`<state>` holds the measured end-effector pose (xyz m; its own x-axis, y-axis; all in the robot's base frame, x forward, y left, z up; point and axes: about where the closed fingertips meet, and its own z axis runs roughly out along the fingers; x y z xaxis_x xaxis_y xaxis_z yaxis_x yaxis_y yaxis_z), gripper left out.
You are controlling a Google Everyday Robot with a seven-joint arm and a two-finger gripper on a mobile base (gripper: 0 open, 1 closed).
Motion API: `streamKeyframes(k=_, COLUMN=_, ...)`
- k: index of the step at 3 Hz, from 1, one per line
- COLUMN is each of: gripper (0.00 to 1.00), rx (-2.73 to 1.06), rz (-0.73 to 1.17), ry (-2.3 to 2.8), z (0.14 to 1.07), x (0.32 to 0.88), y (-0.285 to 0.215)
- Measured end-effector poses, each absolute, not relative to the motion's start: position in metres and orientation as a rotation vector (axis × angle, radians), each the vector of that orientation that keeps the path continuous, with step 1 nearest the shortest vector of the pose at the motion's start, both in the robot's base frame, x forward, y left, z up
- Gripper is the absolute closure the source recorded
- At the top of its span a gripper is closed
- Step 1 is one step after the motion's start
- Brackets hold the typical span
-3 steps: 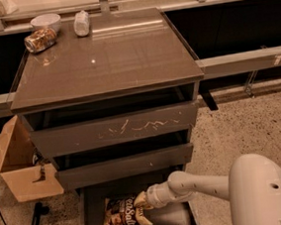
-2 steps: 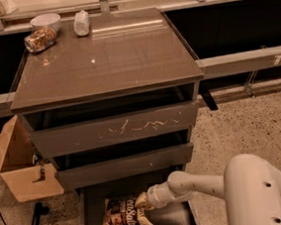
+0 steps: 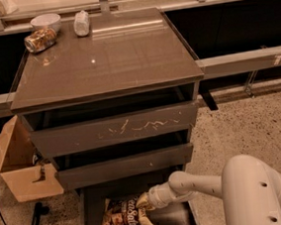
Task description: Place brown chip bag into bottom drawer
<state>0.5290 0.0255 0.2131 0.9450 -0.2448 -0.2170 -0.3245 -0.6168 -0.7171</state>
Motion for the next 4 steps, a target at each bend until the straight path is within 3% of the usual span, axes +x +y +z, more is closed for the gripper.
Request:
streamKeyframes(k=2, gripper=0.19, rx=-2.263, rz=0.123, ry=0.399, z=0.2131, x=0.5289, y=0.0256)
streamKeyframes(k=3, gripper=0.00, rx=-2.263, rz=0.123, ry=0.399, z=0.2131, x=0.5288, y=0.0257)
streamKeyframes(k=4, gripper=0.00, rx=-2.263, rz=0.124, ry=0.399, z=0.2130, x=0.5288, y=0.0257)
